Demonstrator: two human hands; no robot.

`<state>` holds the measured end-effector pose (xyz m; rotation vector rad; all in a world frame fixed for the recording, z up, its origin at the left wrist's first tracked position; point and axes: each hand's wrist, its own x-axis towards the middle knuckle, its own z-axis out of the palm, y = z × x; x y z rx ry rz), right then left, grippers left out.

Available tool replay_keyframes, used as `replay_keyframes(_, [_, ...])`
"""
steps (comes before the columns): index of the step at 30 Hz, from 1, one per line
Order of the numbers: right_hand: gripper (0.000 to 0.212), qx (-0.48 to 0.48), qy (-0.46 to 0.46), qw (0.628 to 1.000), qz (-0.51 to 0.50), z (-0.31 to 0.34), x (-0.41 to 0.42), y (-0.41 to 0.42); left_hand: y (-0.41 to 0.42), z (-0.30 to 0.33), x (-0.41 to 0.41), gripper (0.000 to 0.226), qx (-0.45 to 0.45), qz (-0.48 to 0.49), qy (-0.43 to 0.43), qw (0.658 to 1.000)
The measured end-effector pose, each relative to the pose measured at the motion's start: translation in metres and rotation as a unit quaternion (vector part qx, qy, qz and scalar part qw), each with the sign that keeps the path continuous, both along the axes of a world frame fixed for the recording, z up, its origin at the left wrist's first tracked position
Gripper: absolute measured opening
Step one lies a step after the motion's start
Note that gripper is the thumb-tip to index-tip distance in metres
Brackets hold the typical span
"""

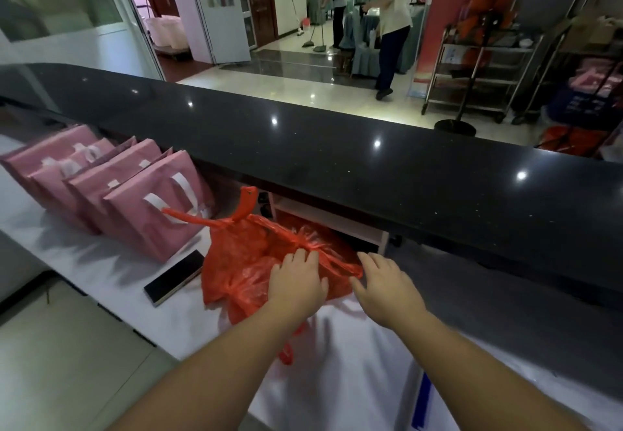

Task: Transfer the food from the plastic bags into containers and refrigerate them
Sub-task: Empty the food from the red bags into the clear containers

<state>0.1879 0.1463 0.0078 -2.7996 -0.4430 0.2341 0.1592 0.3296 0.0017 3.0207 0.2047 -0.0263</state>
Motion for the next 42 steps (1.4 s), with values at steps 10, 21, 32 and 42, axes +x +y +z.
replay_keyframes(10, [0.058,0.001,0.011,0.996,0.087,-0.009,0.074,0.072,0.049,-0.007,0.056,0.052,-0.012,0.059,0.038,0.997])
replay_keyframes(21, [0.073,-0.055,0.05,0.984,0.159,-0.04,0.119,0.114,0.069,-0.031,0.094,0.041,-0.013,0.065,0.118,0.991])
replay_keyframes(32, [0.019,0.073,0.081,0.993,0.051,-0.046,0.102,0.081,0.049,-0.031,0.094,0.036,-0.006,0.0,0.059,0.998])
replay_keyframes(42, [0.019,0.219,0.091,0.97,-0.057,-0.004,0.042,0.009,0.006,0.004,0.07,0.015,-0.101,-0.078,0.004,0.992])
